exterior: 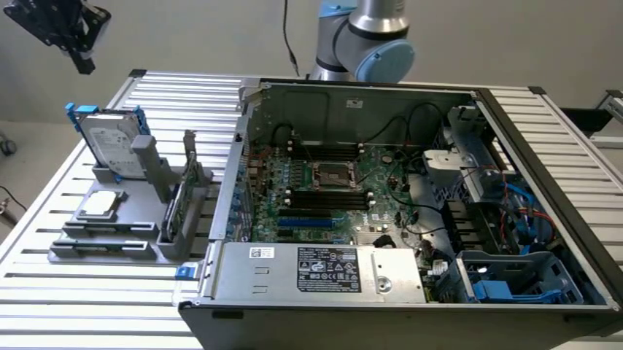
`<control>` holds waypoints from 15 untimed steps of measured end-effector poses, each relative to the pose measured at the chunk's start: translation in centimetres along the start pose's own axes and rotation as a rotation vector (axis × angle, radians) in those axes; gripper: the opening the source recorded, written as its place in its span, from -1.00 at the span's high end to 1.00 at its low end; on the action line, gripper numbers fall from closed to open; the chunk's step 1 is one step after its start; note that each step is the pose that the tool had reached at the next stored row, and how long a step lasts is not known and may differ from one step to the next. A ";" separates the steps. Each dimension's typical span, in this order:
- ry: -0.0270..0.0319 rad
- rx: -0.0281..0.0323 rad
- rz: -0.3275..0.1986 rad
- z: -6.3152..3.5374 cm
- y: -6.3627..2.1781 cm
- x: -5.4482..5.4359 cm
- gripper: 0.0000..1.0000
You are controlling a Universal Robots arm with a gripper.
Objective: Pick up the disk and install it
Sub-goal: 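Reach for the disk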
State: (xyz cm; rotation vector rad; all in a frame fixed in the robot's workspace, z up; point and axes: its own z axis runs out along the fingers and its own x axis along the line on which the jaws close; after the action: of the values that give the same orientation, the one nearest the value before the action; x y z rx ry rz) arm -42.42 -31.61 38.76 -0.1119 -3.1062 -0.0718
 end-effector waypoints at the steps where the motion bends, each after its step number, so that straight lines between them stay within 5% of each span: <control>1: 0.0001 0.0001 0.000 0.01 -0.02 0.4 0.79; 6: -0.0005 0.0037 -0.009 0.05 0.39 0.8 0.79; 15: 0.0049 0.0101 -0.135 0.09 0.44 1.0 0.79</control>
State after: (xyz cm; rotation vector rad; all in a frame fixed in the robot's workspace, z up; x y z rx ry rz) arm -43.38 -31.09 38.72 0.0989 -3.1049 -0.0597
